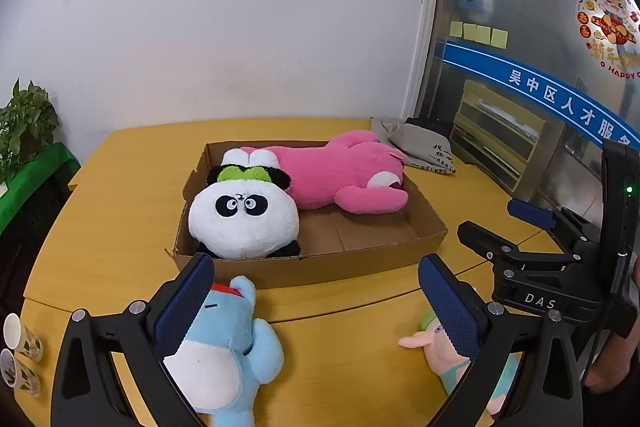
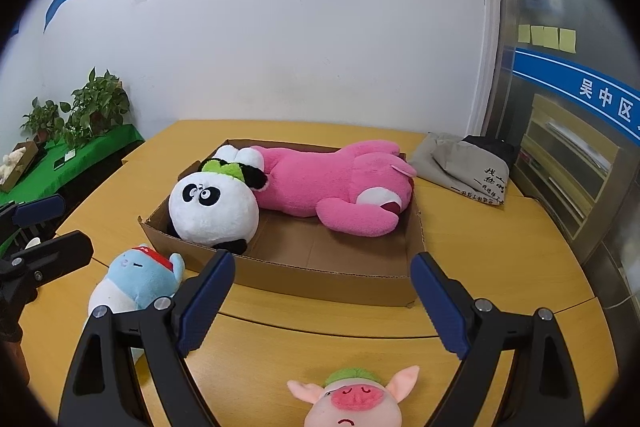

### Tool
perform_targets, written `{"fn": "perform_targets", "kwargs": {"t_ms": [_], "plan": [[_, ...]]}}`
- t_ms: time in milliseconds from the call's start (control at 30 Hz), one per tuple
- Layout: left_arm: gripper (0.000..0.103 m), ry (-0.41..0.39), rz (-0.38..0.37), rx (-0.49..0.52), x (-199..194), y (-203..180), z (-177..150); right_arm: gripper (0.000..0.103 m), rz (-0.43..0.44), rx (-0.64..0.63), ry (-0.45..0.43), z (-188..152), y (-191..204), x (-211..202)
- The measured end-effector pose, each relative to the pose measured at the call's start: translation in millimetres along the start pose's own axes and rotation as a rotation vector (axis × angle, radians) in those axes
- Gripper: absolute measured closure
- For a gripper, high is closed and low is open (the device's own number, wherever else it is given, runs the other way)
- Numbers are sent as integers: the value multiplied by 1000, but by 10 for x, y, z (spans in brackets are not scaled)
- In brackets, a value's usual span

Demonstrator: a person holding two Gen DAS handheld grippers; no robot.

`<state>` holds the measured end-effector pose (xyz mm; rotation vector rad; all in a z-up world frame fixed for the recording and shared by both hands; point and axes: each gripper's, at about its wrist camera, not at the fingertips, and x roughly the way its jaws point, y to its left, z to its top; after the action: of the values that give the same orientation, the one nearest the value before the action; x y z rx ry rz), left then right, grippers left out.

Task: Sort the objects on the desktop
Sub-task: 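Move both grippers toward the light-blue whale plush on the table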

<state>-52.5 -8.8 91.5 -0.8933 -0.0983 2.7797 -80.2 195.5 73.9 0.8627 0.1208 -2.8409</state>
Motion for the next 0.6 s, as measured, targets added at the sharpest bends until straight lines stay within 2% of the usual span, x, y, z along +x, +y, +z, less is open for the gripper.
{"fn": "perform_targets", "kwargs": {"t_ms": [600], "plan": [[0,38,-36,-19,93,104,-67,13,-5,7,25,-33,-39,61]]}}
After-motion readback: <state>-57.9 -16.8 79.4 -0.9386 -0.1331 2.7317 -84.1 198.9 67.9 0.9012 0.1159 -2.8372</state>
